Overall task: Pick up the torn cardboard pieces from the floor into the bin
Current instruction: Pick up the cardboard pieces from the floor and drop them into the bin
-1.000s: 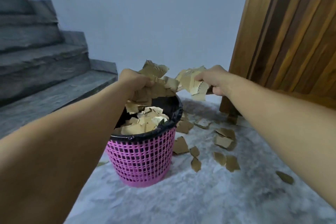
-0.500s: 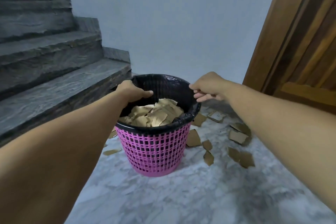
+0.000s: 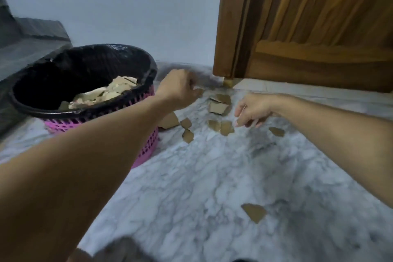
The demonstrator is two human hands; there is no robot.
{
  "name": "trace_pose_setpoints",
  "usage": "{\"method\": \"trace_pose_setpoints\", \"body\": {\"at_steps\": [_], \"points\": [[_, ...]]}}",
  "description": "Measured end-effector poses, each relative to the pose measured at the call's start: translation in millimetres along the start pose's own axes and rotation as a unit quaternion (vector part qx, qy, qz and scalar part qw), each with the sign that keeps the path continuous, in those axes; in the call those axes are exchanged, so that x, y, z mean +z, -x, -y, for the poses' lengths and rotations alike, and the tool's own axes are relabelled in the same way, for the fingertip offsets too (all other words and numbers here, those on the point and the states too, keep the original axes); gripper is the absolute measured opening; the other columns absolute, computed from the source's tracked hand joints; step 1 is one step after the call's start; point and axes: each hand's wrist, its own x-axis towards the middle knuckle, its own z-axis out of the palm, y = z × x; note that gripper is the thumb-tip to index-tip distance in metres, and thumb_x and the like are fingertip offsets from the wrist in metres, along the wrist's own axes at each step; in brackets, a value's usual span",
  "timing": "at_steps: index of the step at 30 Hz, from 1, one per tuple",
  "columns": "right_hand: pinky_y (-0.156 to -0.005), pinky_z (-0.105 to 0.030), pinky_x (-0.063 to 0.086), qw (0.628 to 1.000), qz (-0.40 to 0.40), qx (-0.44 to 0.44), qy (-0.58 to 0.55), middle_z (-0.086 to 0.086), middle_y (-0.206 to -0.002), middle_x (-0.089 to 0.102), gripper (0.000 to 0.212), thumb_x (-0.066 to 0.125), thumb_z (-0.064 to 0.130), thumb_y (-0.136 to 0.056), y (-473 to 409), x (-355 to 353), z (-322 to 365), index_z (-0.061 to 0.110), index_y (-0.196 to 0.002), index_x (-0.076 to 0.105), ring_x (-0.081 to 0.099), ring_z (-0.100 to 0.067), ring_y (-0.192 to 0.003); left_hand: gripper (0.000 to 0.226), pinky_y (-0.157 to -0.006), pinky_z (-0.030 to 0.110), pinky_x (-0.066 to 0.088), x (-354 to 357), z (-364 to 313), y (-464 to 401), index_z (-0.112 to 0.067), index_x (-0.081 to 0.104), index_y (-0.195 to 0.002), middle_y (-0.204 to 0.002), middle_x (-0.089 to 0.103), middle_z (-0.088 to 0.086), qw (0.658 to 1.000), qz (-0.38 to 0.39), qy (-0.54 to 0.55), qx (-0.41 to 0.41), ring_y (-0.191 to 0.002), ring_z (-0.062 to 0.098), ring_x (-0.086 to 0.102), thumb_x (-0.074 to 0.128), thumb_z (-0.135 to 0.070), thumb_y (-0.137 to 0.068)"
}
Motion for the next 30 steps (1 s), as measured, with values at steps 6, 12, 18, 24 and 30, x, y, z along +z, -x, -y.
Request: {"method": "trace_pose_setpoints", "body": {"at_steps": [6,12,18,24,30], "points": [[-0.067,-0.033,0.058,0.991,0.071,0.048,0.1,-0.008,-0.109,0.066,0.052,0.084,0.033,-0.074,3,88,-109,0.011,-0.116,0.063,0.066,-0.022,-0.085,0.065,-0.091,0.037,0.051,129,-15,32,-0.02,0.057,-0.128,-0.121,0.061,0.002,0.955,0.29,-0.058,-0.013,-0.108,0.024,0.059,0.079,-0.045,-0.073],[-0.077,-0.03,0.048,0.982,0.075,-0.035,0.167,0.003,-0.108,0.058,0.058,0.085,0.042,-0.068,14,172,-152,0.019,-0.115,0.06,0.058,-0.017,-0.096,0.099,-0.107,0.041,0.038,203,0,65,-0.023,0.032,-0.149,-0.149,0.036,0.006,0.902,0.409,-0.14,-0.008,-0.136,0.027,0.036,0.084,-0.044,-0.067],[-0.069,-0.03,0.043,0.97,0.065,-0.118,0.204,0.001,-0.106,0.042,0.04,0.082,0.033,-0.068,-2,208,-168,0.016,-0.094,0.057,0.049,-0.019,-0.087,0.1,-0.102,0.046,0.039,222,12,75,-0.023,0.031,-0.147,-0.15,0.027,0.008,0.894,0.399,-0.202,0.01,-0.135,0.03,0.029,0.082,-0.05,-0.065],[-0.065,-0.033,0.044,0.992,0.005,-0.065,0.107,-0.006,-0.087,0.062,0.028,0.065,0.016,-0.086,-41,179,-172,0.023,-0.068,0.044,0.059,-0.024,-0.078,0.081,-0.099,0.039,0.043,236,30,71,-0.025,0.041,-0.139,-0.144,0.034,0.004,0.917,0.367,-0.156,0.006,-0.129,0.024,0.034,0.076,-0.053,-0.071],[-0.083,-0.033,0.044,0.99,-0.125,0.038,0.06,-0.016,-0.119,0.059,0.006,0.051,0.019,-0.094,-106,115,-187,0.014,-0.093,0.055,0.055,-0.035,-0.111,0.074,-0.094,0.037,0.046,244,43,44,-0.024,0.047,-0.134,-0.131,0.041,0.0,0.929,0.341,-0.143,0.0,-0.122,0.02,0.038,0.075,-0.054,-0.072]]}}
